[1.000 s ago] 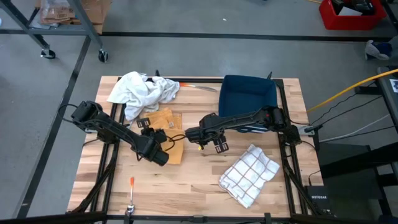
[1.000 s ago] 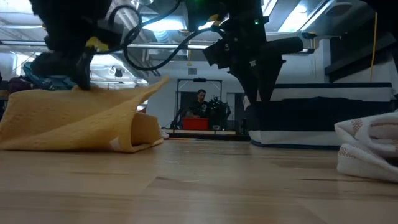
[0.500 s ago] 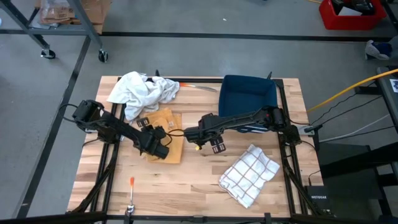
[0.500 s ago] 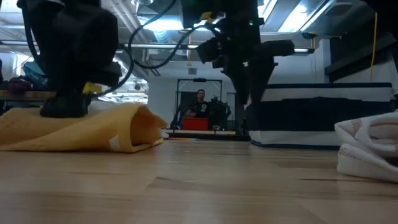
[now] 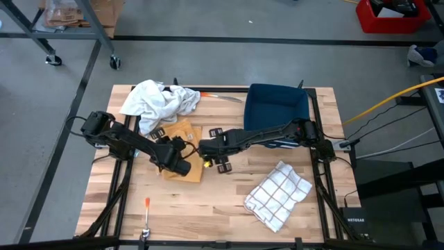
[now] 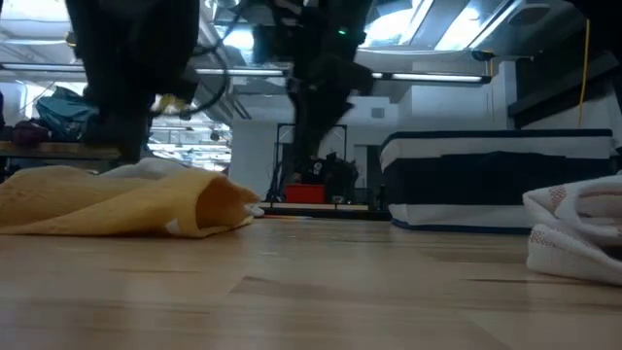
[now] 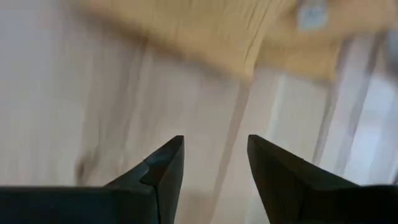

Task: Fold towel
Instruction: Fold the yellow towel

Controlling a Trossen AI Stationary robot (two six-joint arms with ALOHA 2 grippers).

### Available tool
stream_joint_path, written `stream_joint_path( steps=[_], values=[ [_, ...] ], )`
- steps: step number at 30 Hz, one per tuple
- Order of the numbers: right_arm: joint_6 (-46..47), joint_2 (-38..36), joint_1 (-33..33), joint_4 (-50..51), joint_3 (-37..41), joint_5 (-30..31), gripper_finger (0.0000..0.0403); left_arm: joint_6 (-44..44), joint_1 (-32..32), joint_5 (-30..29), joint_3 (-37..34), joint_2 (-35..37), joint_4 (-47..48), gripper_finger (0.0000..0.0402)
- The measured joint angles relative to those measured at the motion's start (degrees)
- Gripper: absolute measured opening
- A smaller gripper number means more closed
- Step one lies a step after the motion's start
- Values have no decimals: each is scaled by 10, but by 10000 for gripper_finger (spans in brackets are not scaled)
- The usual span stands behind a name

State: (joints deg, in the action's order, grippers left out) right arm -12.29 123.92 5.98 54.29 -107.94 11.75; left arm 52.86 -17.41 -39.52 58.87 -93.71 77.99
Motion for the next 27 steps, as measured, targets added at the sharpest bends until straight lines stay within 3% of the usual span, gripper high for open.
stream_joint_path(
  steps=[4, 11, 18, 27],
  values=[
    [-1, 0, 0, -73, 0, -38, 182, 0, -15, 39, 40, 0, 32, 59],
    [-20, 1, 0, -152, 0, -106, 182, -2, -62, 167, 52, 0, 33, 59],
    [-31, 41, -4, -194, 0, -116, 182, 43, -121, 171, 39, 0, -29, 58],
    [-30, 91, -16, -196, 0, -103, 182, 104, -170, 173, -52, 0, -155, 58]
  ],
)
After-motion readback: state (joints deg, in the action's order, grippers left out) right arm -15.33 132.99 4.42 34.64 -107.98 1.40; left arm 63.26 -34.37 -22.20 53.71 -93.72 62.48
